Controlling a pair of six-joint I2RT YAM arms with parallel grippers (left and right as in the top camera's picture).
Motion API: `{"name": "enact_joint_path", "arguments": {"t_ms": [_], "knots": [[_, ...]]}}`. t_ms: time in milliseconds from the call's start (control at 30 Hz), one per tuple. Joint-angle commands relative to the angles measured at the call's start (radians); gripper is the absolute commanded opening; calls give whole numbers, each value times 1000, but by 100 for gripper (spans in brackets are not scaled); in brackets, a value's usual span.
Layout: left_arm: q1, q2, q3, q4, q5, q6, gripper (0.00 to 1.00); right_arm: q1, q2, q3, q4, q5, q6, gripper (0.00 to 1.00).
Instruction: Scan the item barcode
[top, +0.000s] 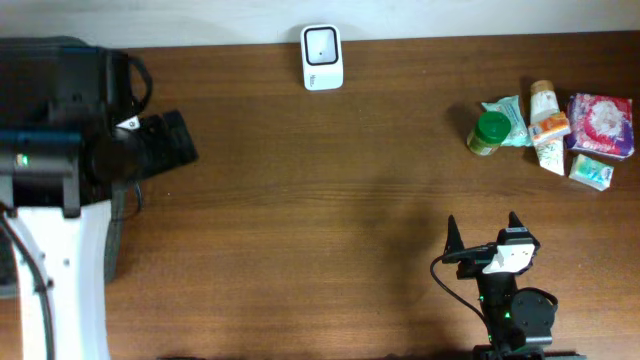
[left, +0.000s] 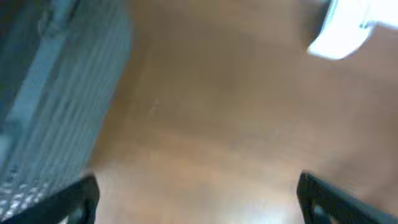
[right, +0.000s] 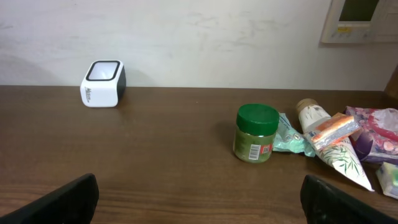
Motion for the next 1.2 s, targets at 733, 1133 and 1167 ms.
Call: {"name": "enact_joint_path", "arguments": {"t_ms": [733, 1133, 1167], "knots": [[-23, -1275, -1465, 1007, 305, 346, 99, 10, -8, -9, -2, 5, 8, 99], [-23, -1415, -1867, 1572, 296, 346, 99, 10, -8, -9, -2, 5, 8, 99], [-23, -1438, -1889, 1583, 291, 346, 99, 10, -8, -9, -2, 5, 8, 99]]}}
